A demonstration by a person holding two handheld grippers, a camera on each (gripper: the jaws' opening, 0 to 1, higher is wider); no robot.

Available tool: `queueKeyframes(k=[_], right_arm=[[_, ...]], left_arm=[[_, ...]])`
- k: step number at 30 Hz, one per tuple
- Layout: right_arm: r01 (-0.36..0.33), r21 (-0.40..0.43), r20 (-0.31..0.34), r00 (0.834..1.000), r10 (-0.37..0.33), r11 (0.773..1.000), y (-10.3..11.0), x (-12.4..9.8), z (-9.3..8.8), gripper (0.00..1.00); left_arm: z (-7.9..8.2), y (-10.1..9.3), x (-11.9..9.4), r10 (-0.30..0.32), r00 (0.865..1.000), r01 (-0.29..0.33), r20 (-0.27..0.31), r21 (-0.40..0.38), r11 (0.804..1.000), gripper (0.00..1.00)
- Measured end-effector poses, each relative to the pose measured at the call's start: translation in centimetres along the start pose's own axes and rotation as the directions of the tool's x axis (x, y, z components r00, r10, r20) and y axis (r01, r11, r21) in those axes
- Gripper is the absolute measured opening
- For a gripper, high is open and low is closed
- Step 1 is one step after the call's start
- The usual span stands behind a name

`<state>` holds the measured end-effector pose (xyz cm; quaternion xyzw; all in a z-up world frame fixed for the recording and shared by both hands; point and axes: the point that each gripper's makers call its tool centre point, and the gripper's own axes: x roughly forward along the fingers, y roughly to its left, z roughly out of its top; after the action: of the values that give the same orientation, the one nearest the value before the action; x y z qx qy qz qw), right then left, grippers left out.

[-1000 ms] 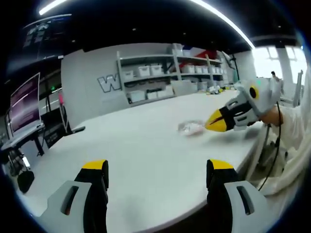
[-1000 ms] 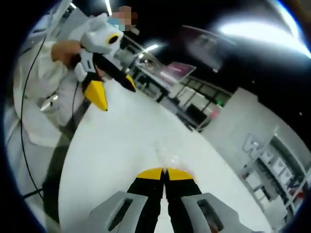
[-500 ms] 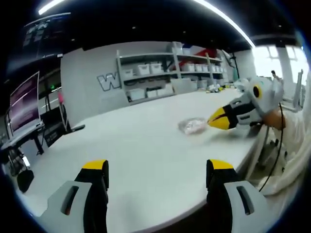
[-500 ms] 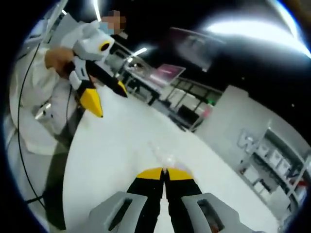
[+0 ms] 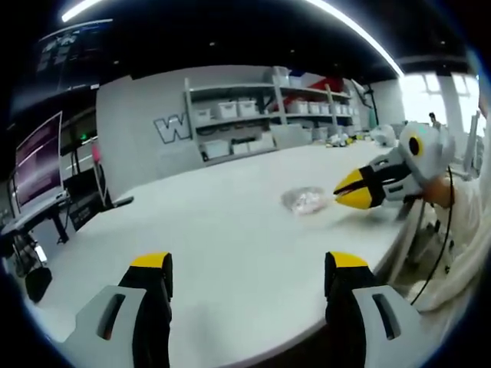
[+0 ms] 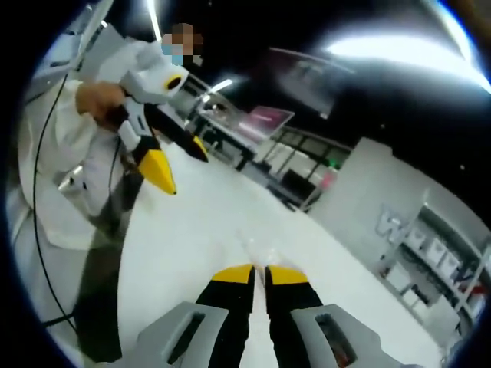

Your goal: Open the resealable bag by pulling the two sides of the seal apart until the entire bag opening is separated and visibly accessible.

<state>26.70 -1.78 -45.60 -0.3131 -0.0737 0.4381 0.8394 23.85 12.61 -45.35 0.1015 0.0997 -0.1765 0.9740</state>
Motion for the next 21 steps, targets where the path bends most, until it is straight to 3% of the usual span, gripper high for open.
queueKeyframes(k=[14,21], right_arm=[[-0.013,0.025,-0.005,1.0,0.013,1.0,0.35,-0.38,-0.17,0.03],[-0.027,0.076,0.012,1.0,0.026,0.997,0.69,-0.91,0.27,0.05]], left_arm=[[0.0,-0.22,0.27,-0.008,1.0,0.008,-0.004,-0.005,1.0,0.8],[-0.09,-0.44,0.44,-0.015,1.0,0.015,-0.007,-0.002,1.0,0.8]])
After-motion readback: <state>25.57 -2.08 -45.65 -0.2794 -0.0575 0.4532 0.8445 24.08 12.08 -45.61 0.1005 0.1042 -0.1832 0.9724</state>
